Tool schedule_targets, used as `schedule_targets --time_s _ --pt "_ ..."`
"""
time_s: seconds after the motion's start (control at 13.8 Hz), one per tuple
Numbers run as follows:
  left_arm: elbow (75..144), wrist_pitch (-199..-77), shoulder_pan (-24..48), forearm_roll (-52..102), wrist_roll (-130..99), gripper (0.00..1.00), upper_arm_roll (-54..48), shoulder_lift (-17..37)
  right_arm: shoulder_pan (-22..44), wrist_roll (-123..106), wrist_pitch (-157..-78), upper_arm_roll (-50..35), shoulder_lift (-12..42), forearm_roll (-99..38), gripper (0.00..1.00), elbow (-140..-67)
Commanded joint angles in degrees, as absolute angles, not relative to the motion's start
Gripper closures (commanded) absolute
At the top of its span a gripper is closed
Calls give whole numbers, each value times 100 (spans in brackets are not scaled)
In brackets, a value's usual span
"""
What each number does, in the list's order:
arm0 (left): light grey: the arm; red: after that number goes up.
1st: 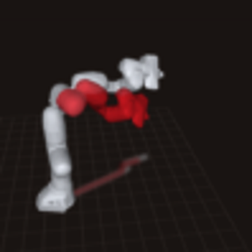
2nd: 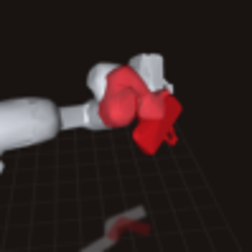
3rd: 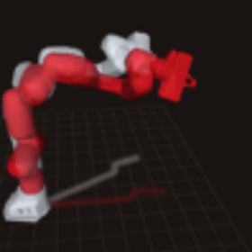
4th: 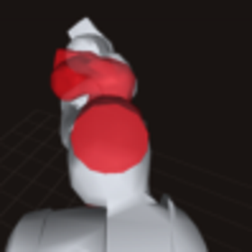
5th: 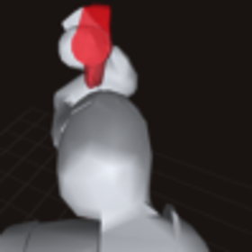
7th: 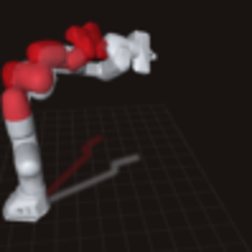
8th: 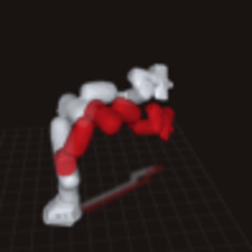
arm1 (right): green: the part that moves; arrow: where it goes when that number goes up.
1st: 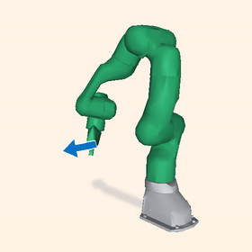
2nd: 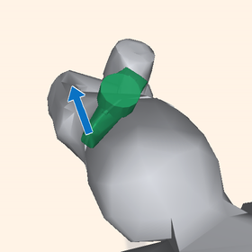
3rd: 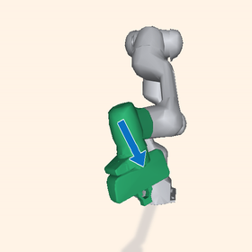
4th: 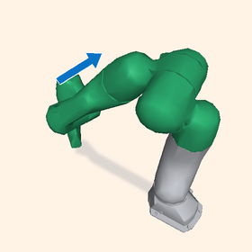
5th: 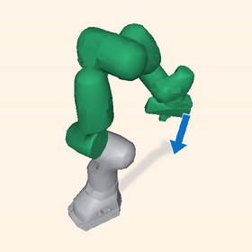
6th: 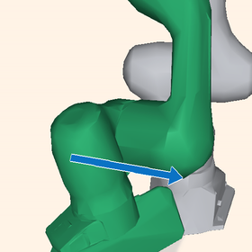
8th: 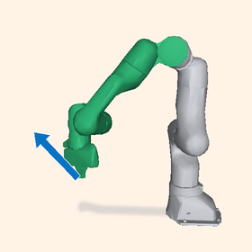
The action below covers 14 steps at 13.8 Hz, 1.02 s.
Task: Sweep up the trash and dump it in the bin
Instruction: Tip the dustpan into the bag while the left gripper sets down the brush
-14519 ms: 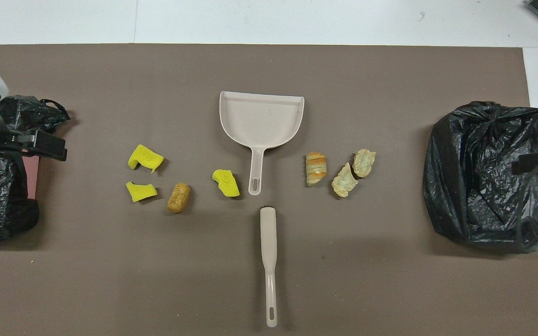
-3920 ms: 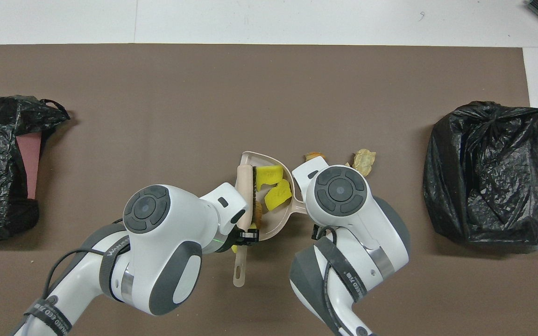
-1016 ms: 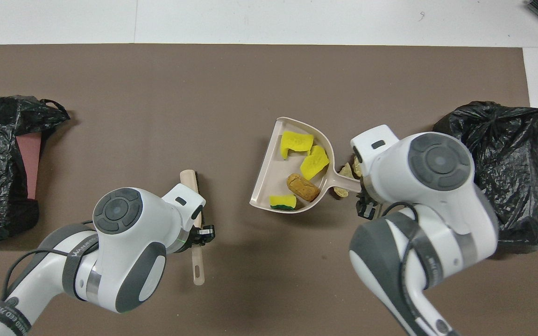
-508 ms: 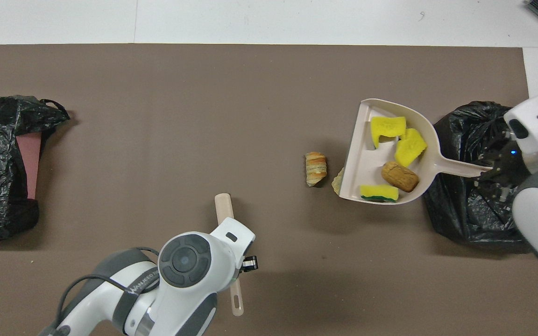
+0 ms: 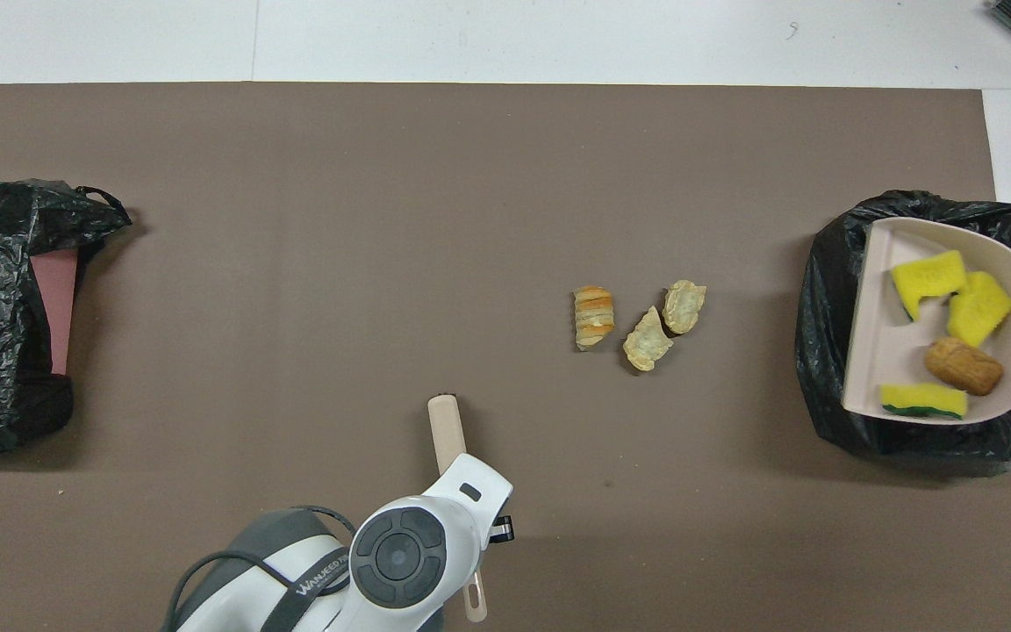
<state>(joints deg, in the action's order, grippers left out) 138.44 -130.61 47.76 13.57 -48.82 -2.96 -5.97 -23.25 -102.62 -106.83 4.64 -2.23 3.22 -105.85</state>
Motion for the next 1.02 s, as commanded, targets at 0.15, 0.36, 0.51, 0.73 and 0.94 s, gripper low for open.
schedule_targets --time_s 0.15,0.36,0.51,0.73,0.94 --pt "13975 -13175 4738 1239 -4739 48 -229 -650 -2444 -11169 -11520 378 88 1728 100 -10371" --pt "13835 -13122 4501 1239 -4606 0 -220 -519 -2313 -11145 -11794 317 158 2369 100 -10371" --pt "13633 -13096 4151 1230 -4492 0 -211 -475 -2031 -11075 -11865 316 193 3030 100 -10380" --pt "13343 -12877 3492 1230 -3922 0 -211 -483 -1741 -11030 -11857 316 193 3891 100 -10389" --pt "12860 -12412 2736 1230 -3201 0 -211 -457 -1574 -11039 -11786 308 150 4472 100 -10380"
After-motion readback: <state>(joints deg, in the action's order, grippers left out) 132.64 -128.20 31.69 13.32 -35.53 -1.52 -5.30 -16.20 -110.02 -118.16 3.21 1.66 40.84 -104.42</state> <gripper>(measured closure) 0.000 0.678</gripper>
